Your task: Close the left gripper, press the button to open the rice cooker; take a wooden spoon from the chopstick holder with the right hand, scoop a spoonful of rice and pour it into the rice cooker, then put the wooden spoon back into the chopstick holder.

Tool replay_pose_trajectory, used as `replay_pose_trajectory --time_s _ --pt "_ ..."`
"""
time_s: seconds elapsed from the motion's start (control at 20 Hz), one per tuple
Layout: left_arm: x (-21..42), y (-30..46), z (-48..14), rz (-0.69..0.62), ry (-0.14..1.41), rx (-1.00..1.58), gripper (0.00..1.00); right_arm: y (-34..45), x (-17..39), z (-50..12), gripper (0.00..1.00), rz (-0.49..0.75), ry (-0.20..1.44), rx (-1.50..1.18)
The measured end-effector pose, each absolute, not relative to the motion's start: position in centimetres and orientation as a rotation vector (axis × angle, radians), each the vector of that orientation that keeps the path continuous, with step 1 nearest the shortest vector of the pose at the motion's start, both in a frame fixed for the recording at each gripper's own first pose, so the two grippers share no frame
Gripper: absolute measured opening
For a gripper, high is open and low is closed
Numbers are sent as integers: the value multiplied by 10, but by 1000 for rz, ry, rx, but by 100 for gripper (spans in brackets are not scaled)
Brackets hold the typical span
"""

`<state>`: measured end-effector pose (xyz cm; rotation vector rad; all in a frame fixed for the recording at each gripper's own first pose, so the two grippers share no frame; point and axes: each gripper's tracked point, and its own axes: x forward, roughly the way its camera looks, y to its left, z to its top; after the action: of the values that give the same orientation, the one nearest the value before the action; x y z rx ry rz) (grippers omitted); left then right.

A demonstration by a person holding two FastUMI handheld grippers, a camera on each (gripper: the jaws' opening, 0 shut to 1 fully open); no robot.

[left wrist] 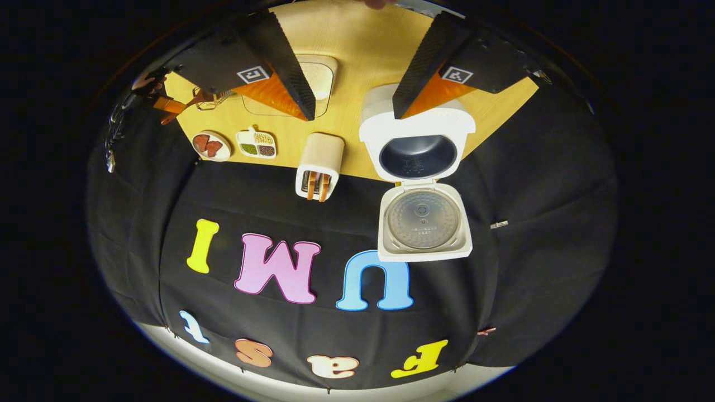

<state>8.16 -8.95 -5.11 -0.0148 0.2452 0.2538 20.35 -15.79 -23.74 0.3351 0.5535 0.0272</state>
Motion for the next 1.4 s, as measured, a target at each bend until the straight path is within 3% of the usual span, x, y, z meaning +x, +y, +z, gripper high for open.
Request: replay_pose_trajectory --time_s 0.4,0.5,0.55,0.6,0.65,0.7,0.8,0.95,1.0,1.4 --pt "52 -102 -85 316 333 9 96 -150 249 -259 93 60 511 391" --pt "50 -108 -88 315 337 12 96 -148 253 -260 81 56 513 410" --pt "49 -111 -90 314 342 12 96 -149 256 -258 57 52 503 412" --pt "48 -113 -94 311 349 10 96 -146 256 -255 49 58 498 416" --pt "47 -114 -96 307 355 9 96 -145 254 -257 56 58 505 410" --pt "47 -115 -101 305 357 8 96 -146 254 -262 56 46 509 400" --pt "45 -113 -104 305 359 3 96 -148 256 -260 26 47 516 393" --pt "45 -110 -106 300 349 -18 96 -145 246 -255 25 38 542 389" --pt "43 -107 -106 296 347 -23 96 -143 246 -252 18 50 541 378" --pt "41 -72 -104 264 301 -82 96 -124 240 -168 19 83 410 267"
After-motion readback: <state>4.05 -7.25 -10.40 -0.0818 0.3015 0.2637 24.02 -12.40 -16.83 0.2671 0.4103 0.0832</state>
